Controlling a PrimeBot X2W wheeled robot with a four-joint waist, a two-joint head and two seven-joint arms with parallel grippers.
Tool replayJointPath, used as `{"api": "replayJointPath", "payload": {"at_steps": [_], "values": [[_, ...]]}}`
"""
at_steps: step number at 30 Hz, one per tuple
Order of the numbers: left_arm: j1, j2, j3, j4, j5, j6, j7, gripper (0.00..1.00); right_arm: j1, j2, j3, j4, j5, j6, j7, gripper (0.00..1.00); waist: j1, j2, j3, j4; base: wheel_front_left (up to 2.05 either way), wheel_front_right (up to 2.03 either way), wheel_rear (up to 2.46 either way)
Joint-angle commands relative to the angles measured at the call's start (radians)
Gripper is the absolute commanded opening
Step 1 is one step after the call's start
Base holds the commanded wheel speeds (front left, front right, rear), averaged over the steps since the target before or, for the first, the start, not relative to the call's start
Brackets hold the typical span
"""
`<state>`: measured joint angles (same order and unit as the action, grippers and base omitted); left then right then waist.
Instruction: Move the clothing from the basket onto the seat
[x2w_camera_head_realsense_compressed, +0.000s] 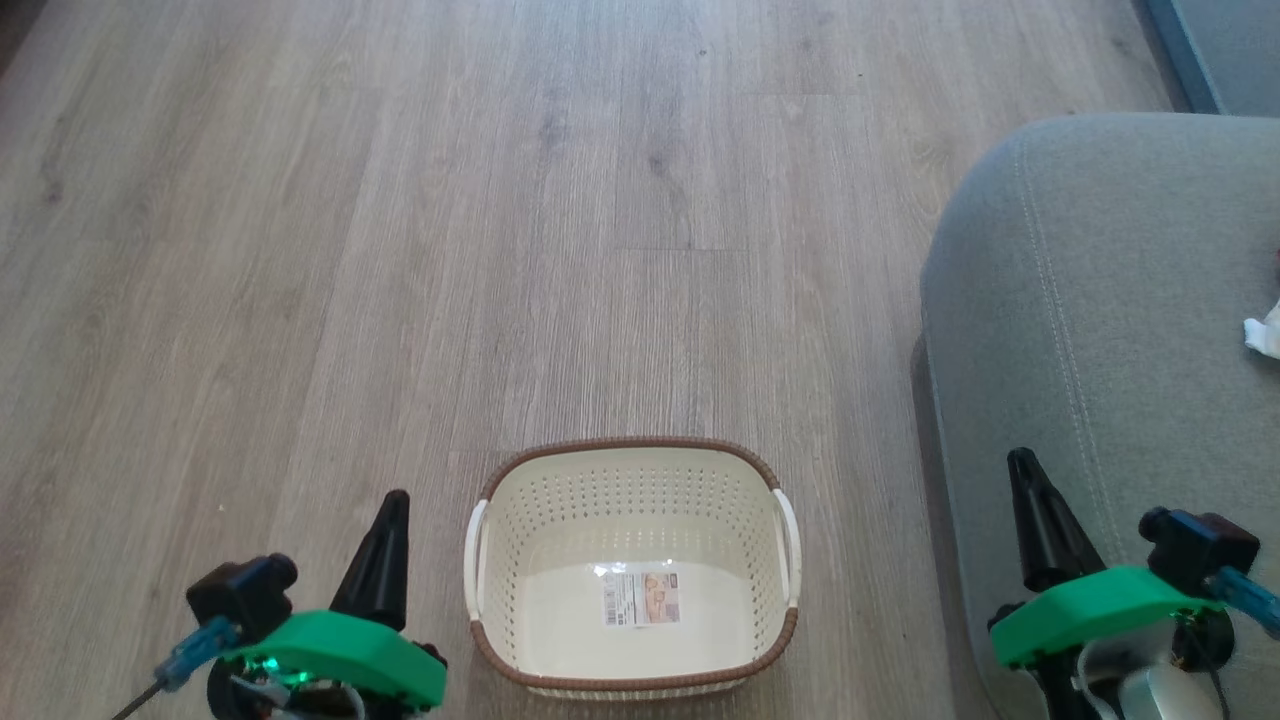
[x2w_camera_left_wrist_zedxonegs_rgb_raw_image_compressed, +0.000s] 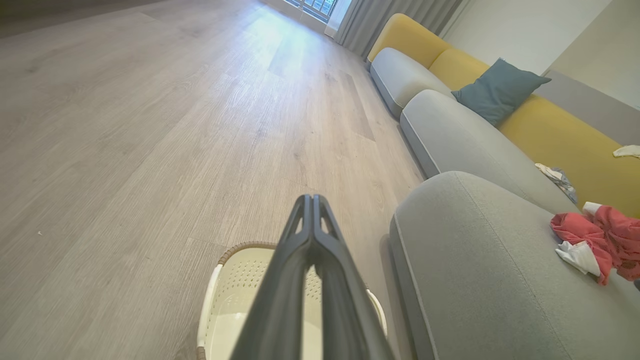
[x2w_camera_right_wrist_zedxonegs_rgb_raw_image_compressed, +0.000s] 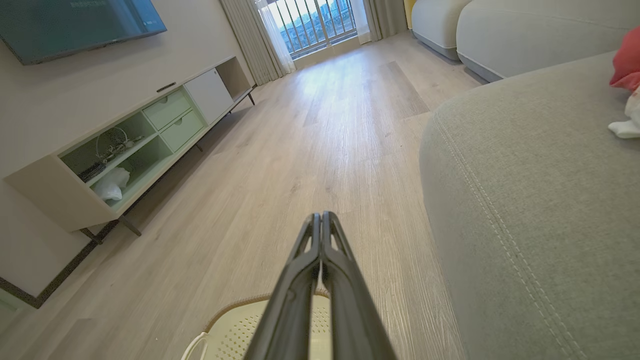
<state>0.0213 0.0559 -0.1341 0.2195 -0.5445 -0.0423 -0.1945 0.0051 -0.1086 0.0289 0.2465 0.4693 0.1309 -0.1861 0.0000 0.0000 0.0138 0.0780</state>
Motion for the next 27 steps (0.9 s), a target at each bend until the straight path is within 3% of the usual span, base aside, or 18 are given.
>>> {"api": "replayJointPath", "payload": {"at_steps": [1, 27], "values": [[-0.054, 0.004, 0.017, -0.025, -0.031, -0.01, 0.005, 0.0, -0.05, -0.003, -0.01, -0.028, 0.035, 0.0, 0.007, 0.0, 0.0, 0.0, 0.0, -0.001, 0.0, 0.0, 0.0], [-0.072, 0.009, 0.067, -0.013, -0.309, -0.031, 0.077, 0.0, -0.066, 0.01, -0.041, -0.022, 0.327, 0.0, 0.08, 0.0, 0.0, 0.0, -0.003, -0.021, 0.0, 0.0, 0.0]]}}
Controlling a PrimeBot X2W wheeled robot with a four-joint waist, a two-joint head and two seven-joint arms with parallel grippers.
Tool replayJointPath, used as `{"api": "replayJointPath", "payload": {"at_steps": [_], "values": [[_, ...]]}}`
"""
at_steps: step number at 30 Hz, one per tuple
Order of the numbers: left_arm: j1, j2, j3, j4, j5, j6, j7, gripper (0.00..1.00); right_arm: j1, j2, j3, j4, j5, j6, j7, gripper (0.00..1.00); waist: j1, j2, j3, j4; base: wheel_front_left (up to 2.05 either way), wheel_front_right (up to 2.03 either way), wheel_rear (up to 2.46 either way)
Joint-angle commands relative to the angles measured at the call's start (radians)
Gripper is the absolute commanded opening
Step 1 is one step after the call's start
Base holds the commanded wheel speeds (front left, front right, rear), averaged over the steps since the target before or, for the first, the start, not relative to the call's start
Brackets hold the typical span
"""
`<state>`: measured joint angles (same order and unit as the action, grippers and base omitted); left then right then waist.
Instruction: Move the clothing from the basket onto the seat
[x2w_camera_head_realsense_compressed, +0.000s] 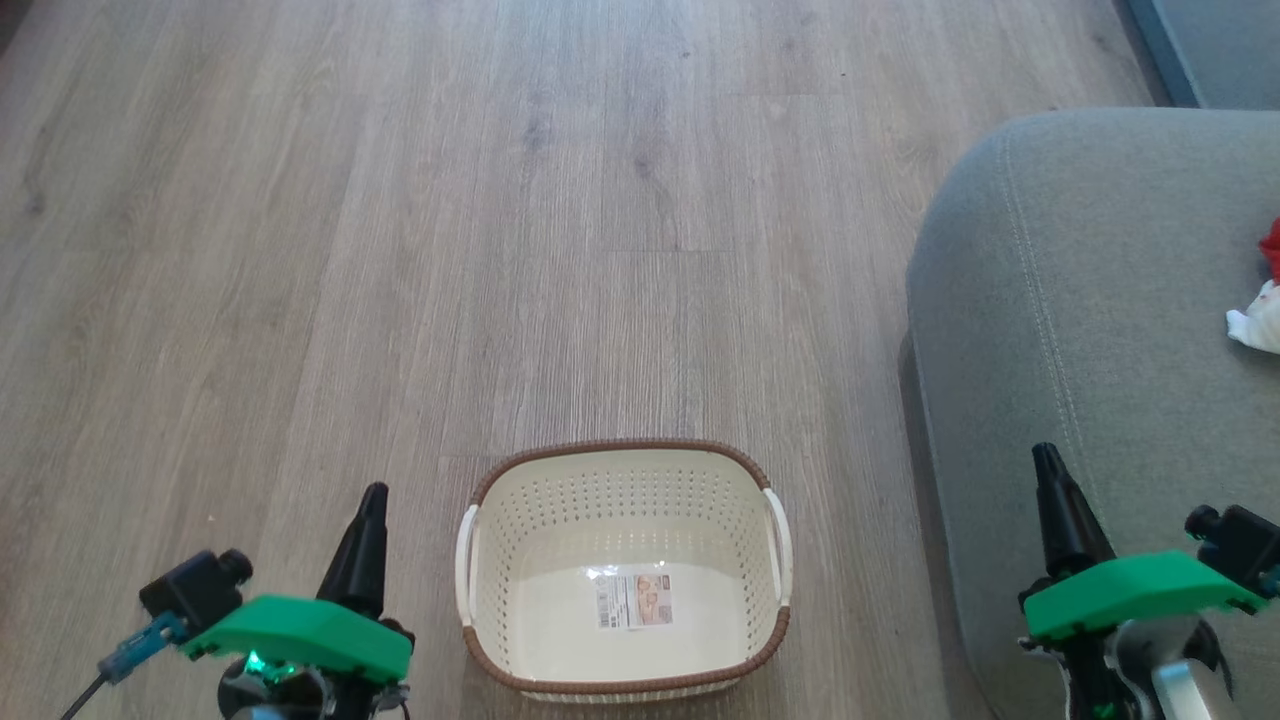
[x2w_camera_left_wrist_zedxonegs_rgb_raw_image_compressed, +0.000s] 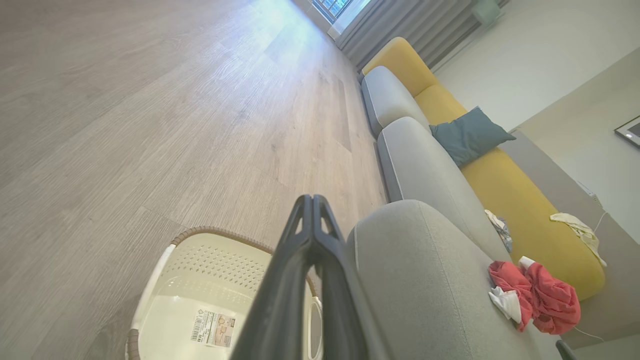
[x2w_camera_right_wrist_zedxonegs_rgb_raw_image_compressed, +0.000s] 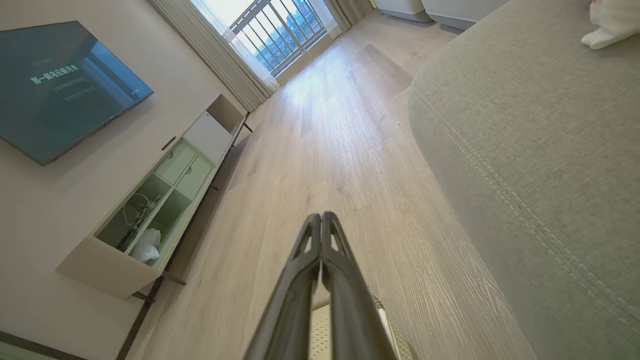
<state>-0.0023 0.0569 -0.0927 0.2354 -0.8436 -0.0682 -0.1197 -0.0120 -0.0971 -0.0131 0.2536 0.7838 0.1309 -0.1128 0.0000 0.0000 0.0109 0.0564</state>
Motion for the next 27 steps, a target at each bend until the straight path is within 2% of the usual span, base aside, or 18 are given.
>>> {"api": "replayJointPath", "payload": {"at_steps": [1, 27], "values": [[-0.049, 0.008, 0.028, -0.029, -0.021, -0.006, 0.005, 0.0, -0.05, -0.001, 0.0, -0.029, 0.024, 0.0, 0.01, 0.0, 0.0, 0.0, 0.0, -0.001, 0.0, 0.0, 0.0], [-0.069, 0.009, 0.083, -0.015, -0.296, -0.026, 0.08, 0.0, -0.066, 0.014, -0.033, -0.022, 0.314, 0.0, 0.085, 0.0, 0.0, 0.0, -0.003, -0.021, 0.0, 0.0, 0.0]]}}
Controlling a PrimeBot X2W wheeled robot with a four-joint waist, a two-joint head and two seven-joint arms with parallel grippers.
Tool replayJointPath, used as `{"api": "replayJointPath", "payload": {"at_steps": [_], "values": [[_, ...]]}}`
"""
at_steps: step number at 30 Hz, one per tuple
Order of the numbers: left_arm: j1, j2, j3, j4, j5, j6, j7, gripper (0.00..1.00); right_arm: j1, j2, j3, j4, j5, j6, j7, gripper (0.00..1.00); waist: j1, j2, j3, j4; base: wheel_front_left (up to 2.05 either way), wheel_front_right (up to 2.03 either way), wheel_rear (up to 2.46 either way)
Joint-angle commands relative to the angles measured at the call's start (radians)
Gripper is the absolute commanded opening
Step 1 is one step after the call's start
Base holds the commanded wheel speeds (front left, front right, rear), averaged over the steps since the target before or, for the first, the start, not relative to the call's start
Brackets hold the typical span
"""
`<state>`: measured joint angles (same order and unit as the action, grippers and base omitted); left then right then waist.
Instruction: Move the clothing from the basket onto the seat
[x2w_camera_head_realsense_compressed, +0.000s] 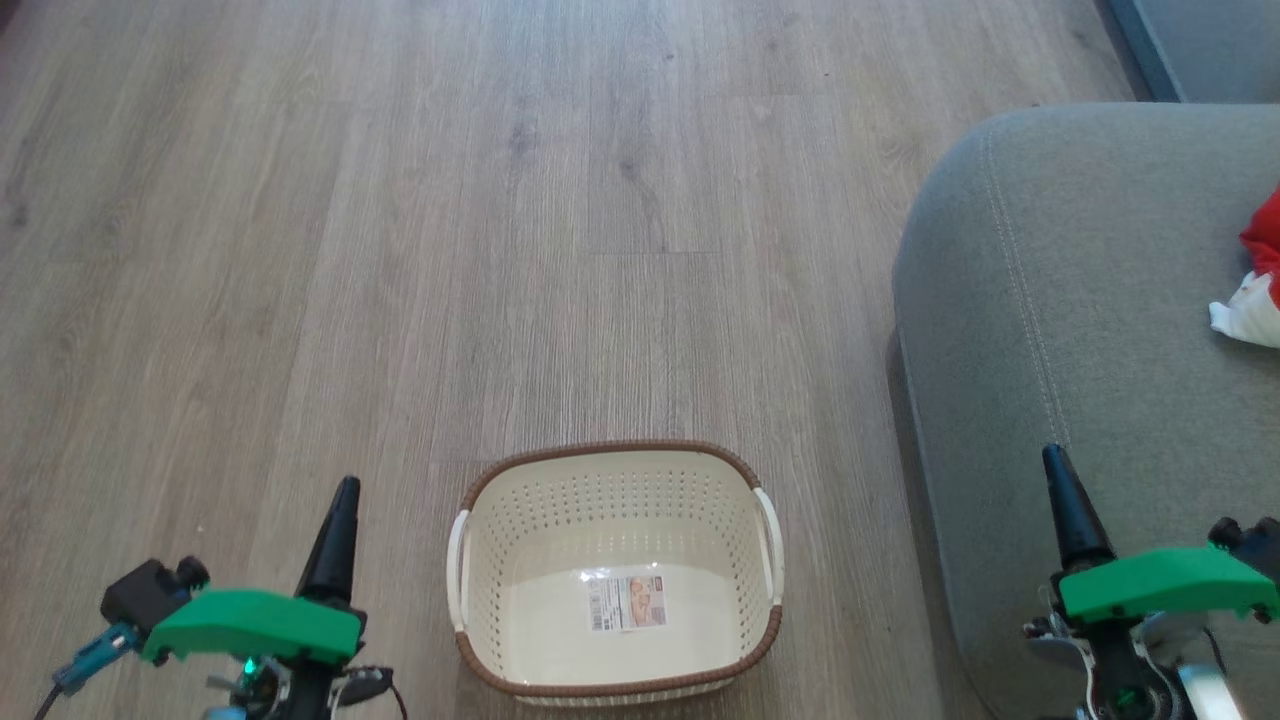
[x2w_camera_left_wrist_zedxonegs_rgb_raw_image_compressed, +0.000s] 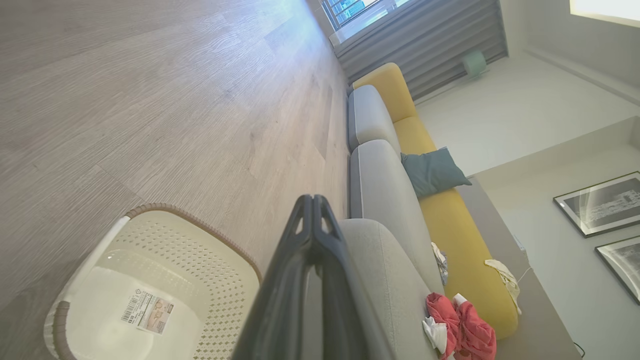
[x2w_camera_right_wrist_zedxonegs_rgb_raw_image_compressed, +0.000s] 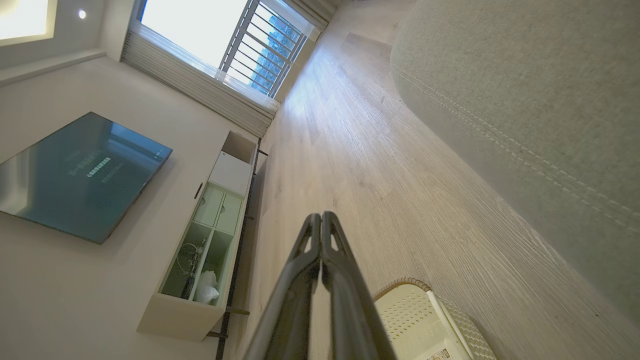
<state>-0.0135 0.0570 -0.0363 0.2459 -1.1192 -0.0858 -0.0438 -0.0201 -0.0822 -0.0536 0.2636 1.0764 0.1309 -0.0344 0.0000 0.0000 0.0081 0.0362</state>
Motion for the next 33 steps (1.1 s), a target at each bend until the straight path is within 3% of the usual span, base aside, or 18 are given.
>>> {"api": "replayJointPath", "payload": {"at_steps": [1, 33], "values": [[-0.058, 0.009, 0.029, -0.025, -0.031, -0.009, 0.007, 0.0, -0.059, -0.001, 0.006, -0.031, 0.033, 0.0, 0.01, 0.0, 0.0, 0.0, 0.0, -0.001, 0.0, 0.0, 0.0], [-0.082, 0.008, 0.099, -0.009, -0.355, -0.034, 0.099, 0.0, -0.078, 0.018, -0.035, -0.023, 0.378, 0.0, 0.1, 0.0, 0.0, 0.0, -0.003, -0.025, 0.0, 0.0, 0.0]]}}
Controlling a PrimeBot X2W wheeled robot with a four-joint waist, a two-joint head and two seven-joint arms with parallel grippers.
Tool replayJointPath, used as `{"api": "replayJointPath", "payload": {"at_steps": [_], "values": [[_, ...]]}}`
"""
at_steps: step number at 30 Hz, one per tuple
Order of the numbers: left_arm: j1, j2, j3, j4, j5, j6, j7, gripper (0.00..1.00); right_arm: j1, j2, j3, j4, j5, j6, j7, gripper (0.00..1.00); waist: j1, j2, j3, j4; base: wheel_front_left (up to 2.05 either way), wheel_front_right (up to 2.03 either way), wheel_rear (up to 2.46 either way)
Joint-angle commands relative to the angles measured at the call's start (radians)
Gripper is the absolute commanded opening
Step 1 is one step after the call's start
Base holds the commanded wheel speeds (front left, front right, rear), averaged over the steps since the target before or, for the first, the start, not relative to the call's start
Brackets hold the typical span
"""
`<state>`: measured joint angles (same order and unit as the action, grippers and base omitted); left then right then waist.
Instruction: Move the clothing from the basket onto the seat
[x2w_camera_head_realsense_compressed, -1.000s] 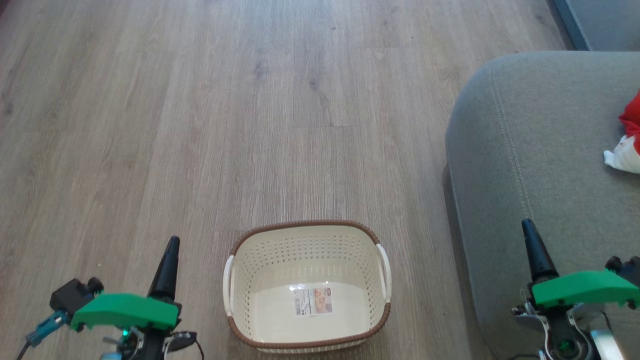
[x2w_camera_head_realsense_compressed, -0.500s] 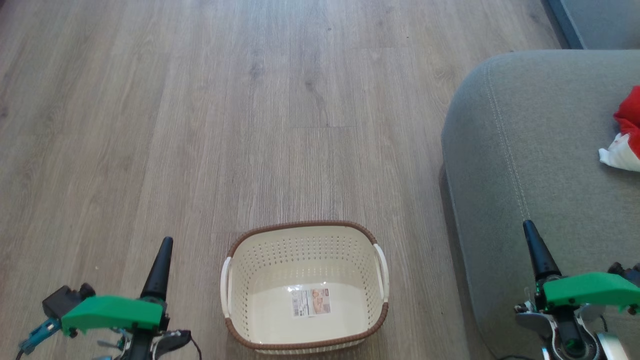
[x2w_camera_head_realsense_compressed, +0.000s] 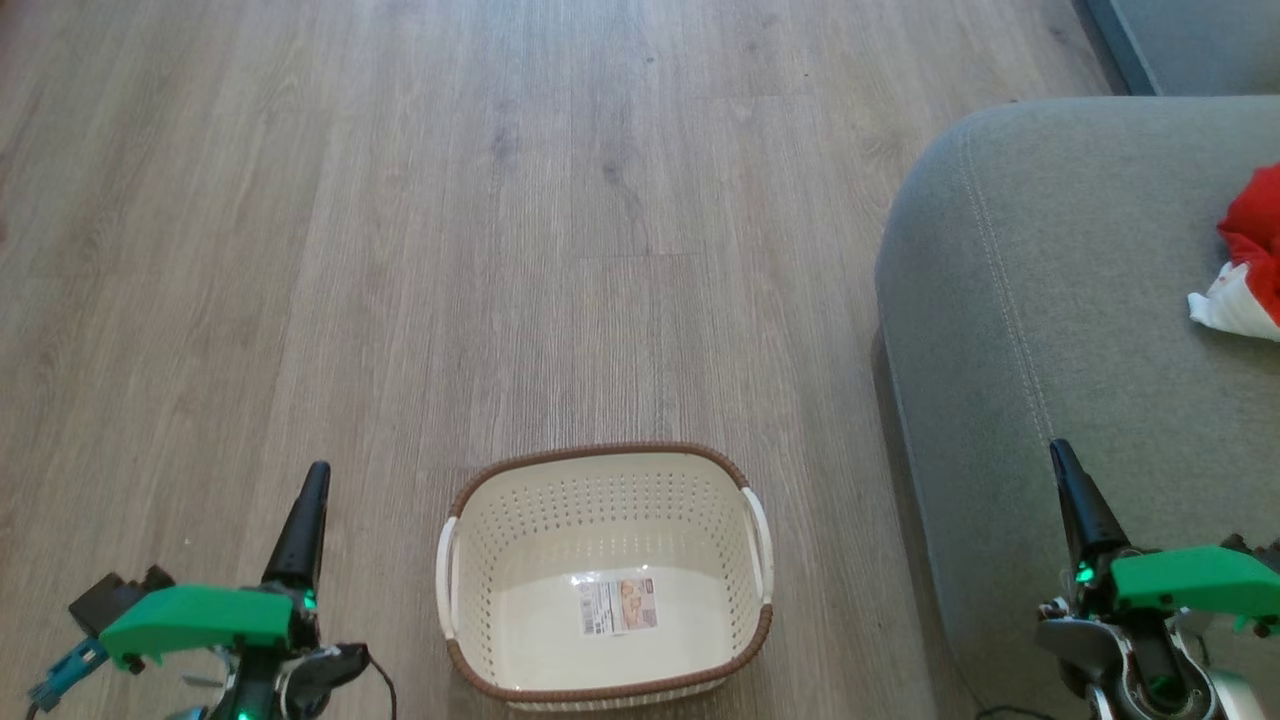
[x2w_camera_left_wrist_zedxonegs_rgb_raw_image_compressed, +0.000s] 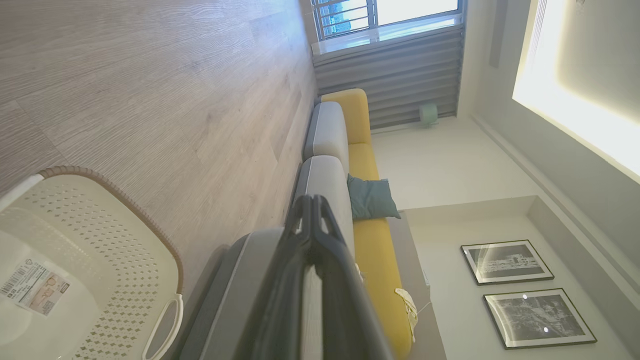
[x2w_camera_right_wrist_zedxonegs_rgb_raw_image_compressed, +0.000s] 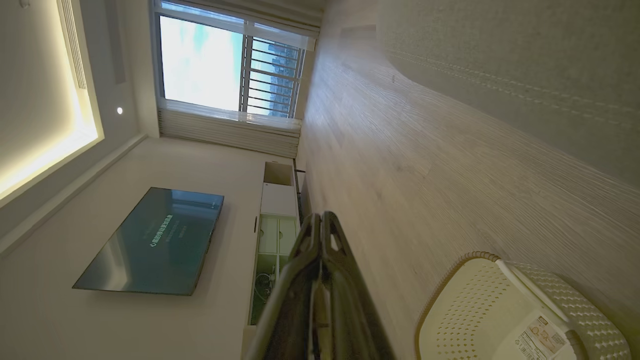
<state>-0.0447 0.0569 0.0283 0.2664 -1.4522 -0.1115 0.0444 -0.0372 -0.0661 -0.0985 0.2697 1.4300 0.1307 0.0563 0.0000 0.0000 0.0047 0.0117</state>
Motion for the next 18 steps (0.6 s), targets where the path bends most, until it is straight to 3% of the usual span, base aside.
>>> {"api": "replayJointPath", "payload": {"at_steps": [1, 13, 18], "values": [[-0.051, 0.008, 0.036, -0.029, -0.033, -0.009, 0.014, 0.0, -0.062, 0.003, 0.009, -0.029, 0.036, 0.0, 0.013, 0.0, 0.0, 0.0, 0.0, -0.001, 0.0, 0.0, 0.0], [-0.061, 0.007, 0.066, -0.022, -0.168, -0.019, 0.053, 0.0, -0.07, 0.011, -0.009, -0.025, 0.18, 0.0, 0.051, 0.0, 0.0, 0.0, -0.002, -0.011, 0.0, 0.0, 0.0], [-0.062, 0.006, 0.068, -0.022, -0.171, -0.019, 0.055, 0.0, -0.07, 0.011, -0.01, -0.025, 0.183, 0.0, 0.052, 0.0, 0.0, 0.0, -0.002, -0.012, 0.0, 0.0, 0.0]]}}
